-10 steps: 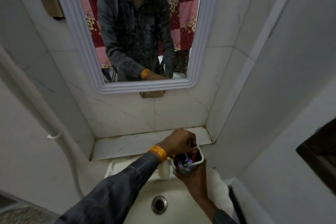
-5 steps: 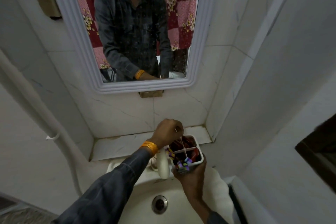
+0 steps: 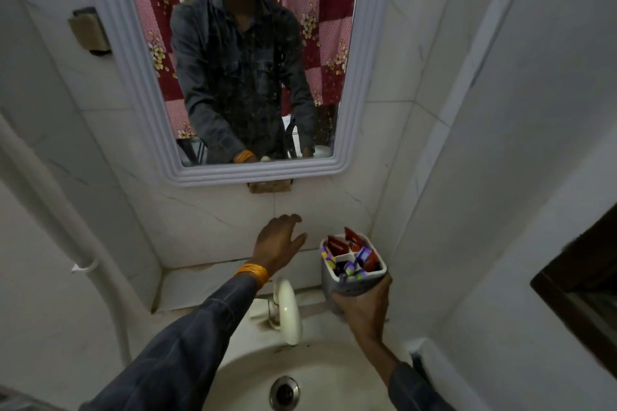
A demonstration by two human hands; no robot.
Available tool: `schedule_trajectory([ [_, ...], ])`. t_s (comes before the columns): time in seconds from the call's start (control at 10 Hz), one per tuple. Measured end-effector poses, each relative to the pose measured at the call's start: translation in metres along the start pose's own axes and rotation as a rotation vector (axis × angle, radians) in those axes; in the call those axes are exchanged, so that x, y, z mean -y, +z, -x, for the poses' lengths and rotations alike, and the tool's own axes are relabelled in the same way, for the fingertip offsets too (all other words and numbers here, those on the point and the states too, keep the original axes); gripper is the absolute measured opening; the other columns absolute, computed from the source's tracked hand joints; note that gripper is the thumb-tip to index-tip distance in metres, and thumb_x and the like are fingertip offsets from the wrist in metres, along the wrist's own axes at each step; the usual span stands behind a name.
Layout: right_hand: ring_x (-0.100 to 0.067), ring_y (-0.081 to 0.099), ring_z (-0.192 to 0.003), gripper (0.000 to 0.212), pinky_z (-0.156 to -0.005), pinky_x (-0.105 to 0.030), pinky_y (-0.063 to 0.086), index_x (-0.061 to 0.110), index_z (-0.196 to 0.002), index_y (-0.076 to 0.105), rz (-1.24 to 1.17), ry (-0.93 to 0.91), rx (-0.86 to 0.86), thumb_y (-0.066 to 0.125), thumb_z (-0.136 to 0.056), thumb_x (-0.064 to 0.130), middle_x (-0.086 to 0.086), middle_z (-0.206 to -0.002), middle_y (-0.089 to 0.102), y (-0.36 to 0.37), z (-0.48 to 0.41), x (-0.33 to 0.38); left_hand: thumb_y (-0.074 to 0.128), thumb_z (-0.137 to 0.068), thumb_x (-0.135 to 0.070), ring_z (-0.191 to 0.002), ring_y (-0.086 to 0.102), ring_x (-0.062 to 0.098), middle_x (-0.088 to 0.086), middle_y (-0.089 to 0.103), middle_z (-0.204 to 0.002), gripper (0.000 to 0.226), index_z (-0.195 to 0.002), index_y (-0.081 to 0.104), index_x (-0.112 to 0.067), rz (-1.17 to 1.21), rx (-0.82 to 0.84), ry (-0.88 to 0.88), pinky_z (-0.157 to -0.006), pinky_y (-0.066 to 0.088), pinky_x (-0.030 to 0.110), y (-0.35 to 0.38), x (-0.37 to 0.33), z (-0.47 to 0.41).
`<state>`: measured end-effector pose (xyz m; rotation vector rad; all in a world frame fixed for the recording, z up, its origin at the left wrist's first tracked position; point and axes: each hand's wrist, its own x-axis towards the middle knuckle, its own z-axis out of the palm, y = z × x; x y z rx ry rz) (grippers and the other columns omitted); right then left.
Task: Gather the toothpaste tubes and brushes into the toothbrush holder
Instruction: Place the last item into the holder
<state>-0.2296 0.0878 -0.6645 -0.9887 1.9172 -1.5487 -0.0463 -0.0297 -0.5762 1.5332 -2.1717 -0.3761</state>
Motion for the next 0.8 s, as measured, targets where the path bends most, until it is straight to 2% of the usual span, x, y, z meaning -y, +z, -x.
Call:
schedule_trajectory([
  [0.1, -0.038, 0.069, -0.120, 0.116, -0.097, -0.045, 0.058, 0.003, -0.145, 0.047, -0.002, 0.014, -0.035, 0.099, -0.043, 0.026, -0.022, -0.134, 0.067, 0.004, -0.033, 0.013, 0.052, -0.094, -0.050, -0.132, 0.046, 0.032, 0.012, 0.049, -0.145, 0.061, -0.145, 0.041, -0.018, -0.113, 0.019, 0.032, -0.105, 0.042, 0.044, 0.005, -0.004, -0.010],
  [0.2, -0.038, 0.067, -0.122, 0.114, -0.101, -0.051, 0.059, 0.004, -0.146, 0.045, 0.014, 0.001, -0.029, 0.099, -0.046, 0.024, -0.020, -0.135, 0.065, 0.012, -0.060, 0.013, 0.032, -0.089, -0.063, -0.142, 0.034, 0.033, 0.013, 0.035, -0.156, 0.076, -0.151, 0.030, -0.020, -0.201, 0.075, 0.047, -0.112, 0.032, 0.049, 0.014, -0.006, -0.013],
  [0.3, -0.042, 0.065, -0.124, 0.118, -0.103, -0.056, 0.058, 0.005, -0.147, 0.041, 0.077, 0.014, 0.009, 0.105, -0.048, 0.014, -0.019, -0.136, 0.063, 0.021, -0.078, -0.006, 0.015, -0.080, -0.068, -0.148, 0.025, 0.032, 0.012, 0.026, -0.161, 0.088, -0.154, 0.024, -0.020, -0.236, 0.121, 0.064, -0.117, 0.023, 0.053, 0.023, -0.003, -0.009],
  [0.4, -0.044, 0.060, -0.132, 0.126, -0.110, -0.057, 0.055, 0.005, -0.153, 0.035, 0.089, 0.069, 0.064, 0.108, -0.050, 0.008, -0.022, -0.143, 0.059, 0.024, -0.088, -0.031, 0.008, -0.076, -0.070, -0.150, 0.020, 0.030, 0.009, 0.021, -0.163, 0.094, -0.154, 0.021, -0.021, -0.246, 0.153, 0.032, -0.119, 0.018, 0.052, 0.027, -0.001, -0.006],
  [0.5, -0.040, 0.059, -0.136, 0.128, -0.115, -0.052, 0.052, 0.011, -0.156, 0.033, 0.074, 0.069, 0.131, 0.108, -0.052, 0.006, -0.020, -0.149, 0.058, 0.019, -0.093, -0.039, 0.007, -0.075, -0.071, -0.150, 0.020, 0.030, 0.009, 0.021, -0.163, 0.095, -0.154, 0.022, -0.021, -0.247, 0.151, 0.029, -0.119, 0.017, 0.052, 0.027, -0.002, -0.005],
  [0.6, -0.037, 0.055, -0.139, 0.129, -0.115, -0.037, 0.046, 0.005, -0.158, 0.033, 0.112, 0.072, 0.161, 0.108, -0.053, 0.002, -0.021, -0.151, 0.052, 0.012, -0.087, -0.027, 0.013, -0.079, -0.070, -0.150, 0.020, 0.031, 0.010, 0.022, -0.163, 0.090, -0.154, 0.023, -0.021, -0.238, 0.158, 0.014, -0.119, 0.017, 0.053, 0.021, -0.006, -0.003],
  [0.7, -0.044, 0.042, -0.149, 0.144, -0.122, -0.051, 0.042, -0.002, -0.165, 0.023, 0.261, -0.034, 0.134, 0.111, -0.052, 0.018, -0.026, -0.159, 0.042, -0.003, -0.070, -0.014, 0.029, -0.089, -0.064, -0.148, 0.025, 0.030, 0.009, 0.027, -0.161, 0.076, -0.152, 0.025, -0.022, -0.254, 0.117, 0.008, -0.118, 0.023, 0.053, 0.015, -0.007, 0.004],
  [0.8, -0.049, 0.048, -0.143, 0.146, -0.116, -0.063, 0.045, -0.004, -0.162, 0.030, 0.469, -0.315, 0.097, 0.111, -0.046, 0.033, -0.030, -0.155, 0.047, -0.016, -0.054, 0.009, 0.037, -0.092, -0.059, -0.144, 0.033, 0.031, 0.011, 0.035, -0.156, 0.070, -0.150, 0.031, -0.020, -0.256, 0.039, 0.023, -0.115, 0.031, 0.052, -0.001, -0.014, 0.013],
])
